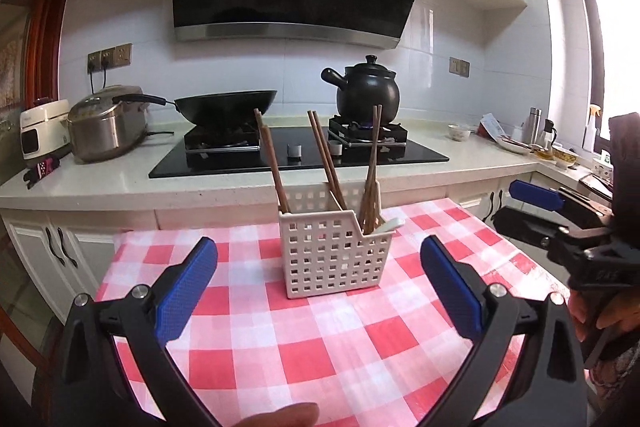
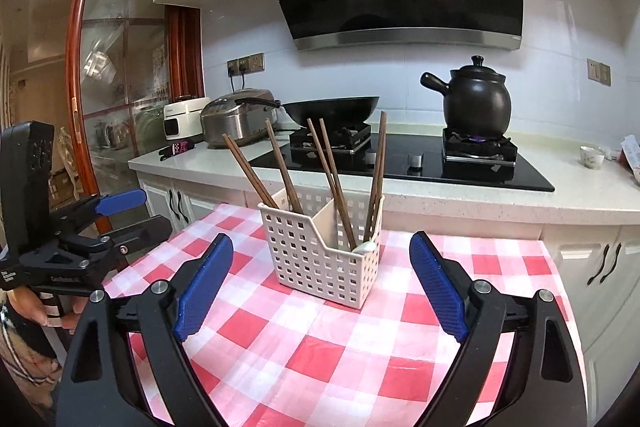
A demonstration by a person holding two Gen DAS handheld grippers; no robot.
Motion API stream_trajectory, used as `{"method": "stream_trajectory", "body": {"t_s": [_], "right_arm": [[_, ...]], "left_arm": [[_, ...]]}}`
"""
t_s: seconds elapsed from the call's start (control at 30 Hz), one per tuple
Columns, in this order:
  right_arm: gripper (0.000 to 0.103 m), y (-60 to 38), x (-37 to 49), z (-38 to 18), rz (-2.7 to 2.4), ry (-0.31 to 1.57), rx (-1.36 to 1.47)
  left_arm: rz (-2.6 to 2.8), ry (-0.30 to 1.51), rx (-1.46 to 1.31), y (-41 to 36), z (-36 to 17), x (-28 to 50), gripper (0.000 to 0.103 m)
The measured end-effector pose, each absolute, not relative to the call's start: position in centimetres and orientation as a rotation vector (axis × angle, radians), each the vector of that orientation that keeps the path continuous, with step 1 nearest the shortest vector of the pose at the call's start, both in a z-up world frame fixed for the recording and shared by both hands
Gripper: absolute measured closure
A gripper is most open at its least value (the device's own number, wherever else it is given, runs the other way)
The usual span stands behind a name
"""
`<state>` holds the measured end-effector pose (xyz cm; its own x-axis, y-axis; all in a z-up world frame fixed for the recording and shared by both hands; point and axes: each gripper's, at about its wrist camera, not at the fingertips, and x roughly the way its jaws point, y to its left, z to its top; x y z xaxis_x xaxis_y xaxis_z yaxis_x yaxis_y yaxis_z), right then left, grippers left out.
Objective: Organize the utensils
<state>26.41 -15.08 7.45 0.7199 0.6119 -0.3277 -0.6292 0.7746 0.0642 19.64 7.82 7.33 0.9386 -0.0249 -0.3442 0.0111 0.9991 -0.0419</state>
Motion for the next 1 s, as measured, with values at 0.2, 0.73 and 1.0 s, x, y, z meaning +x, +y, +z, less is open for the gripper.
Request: {"method": "stream_trajectory", "body": {"t_s": [0.2, 0.73, 1.0], "right_arm": [[0.019, -14.87, 26.38, 7.25, 0.679, 0.344, -0.065], [0.018, -14.48, 26.03, 7.12, 0.68, 0.344, -0.082], [0.019, -14.37, 26.03, 6.98, 0.683, 0.346, -0.08]], "left_arm": [[-0.018, 0.352, -0.031, 7.46, 7.14, 19.51, 0.005], [-0.014, 0.353, -0.033, 7.43, 7.26, 19.5, 0.005], [-0.02, 0.356, -0.026, 7.23, 7.16, 19.65, 0.005]]}}
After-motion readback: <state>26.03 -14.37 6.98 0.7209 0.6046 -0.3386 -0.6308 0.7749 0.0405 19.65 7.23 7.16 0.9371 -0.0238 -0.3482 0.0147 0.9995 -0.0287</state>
